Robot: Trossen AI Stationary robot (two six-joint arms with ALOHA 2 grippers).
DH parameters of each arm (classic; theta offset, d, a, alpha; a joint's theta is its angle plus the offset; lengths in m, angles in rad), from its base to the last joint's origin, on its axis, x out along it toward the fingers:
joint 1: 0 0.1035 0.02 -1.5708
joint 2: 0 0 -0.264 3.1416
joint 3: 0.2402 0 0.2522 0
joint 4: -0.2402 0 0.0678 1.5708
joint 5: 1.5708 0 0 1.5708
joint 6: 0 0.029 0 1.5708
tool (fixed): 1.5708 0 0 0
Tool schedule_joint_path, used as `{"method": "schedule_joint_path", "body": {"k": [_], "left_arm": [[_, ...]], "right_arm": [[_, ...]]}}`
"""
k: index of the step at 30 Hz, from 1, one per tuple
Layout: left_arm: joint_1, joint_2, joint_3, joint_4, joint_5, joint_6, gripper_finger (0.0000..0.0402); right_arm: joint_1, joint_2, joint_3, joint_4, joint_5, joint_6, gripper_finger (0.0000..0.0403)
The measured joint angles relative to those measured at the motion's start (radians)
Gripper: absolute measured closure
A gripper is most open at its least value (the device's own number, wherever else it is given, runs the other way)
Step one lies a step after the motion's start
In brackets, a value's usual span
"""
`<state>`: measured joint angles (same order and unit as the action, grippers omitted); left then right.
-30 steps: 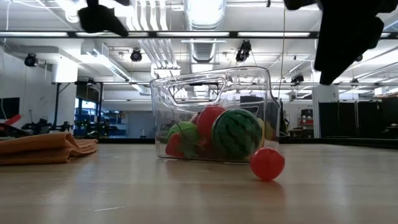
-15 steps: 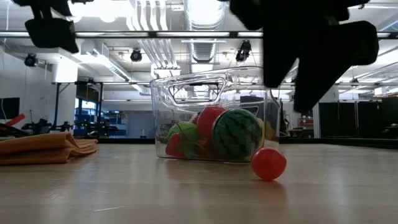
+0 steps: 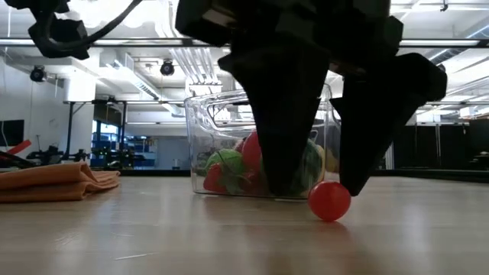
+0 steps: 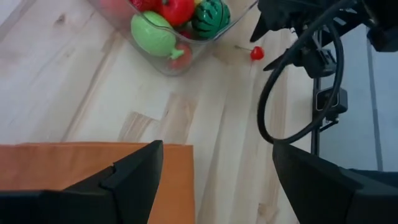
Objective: Pick and placing Produce into tupperware
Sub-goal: Put the red cherry into the transparent bin
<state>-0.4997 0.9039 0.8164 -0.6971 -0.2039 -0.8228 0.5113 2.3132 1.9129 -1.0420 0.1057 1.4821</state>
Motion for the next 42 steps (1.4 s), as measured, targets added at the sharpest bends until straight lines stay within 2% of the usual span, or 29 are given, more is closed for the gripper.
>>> {"method": "schedule_joint_path", "body": {"k": [7, 17, 22, 35, 42], "left_arm": [[0.0, -0.055, -0.039, -0.003, -0.003, 0.0, 0.0113], [0.0, -0.057, -0.039, 0.0, -0.014, 0.019, 0.0114], [0.0, -0.043, -0.04, -0.002, -0.014, 0.022, 0.0114], [0.0, -0.029, -0.04, -0.001, -0.014, 0.022, 0.0114], [0.0, -0.029, -0.04, -0.001, -0.014, 0.021, 0.0114]], "right_arm": [[-0.013, 0.076, 0.121, -0.138, -0.002, -0.012, 0.0118], [-0.013, 0.072, 0.11, -0.145, -0.027, -0.015, 0.0194], [-0.011, 0.072, 0.109, -0.122, -0.057, -0.04, 0.022], [-0.008, 0.073, 0.08, -0.119, -0.053, -0.055, 0.0294], [-0.005, 0.07, 0.083, -0.122, -0.054, -0.069, 0.0288]]}}
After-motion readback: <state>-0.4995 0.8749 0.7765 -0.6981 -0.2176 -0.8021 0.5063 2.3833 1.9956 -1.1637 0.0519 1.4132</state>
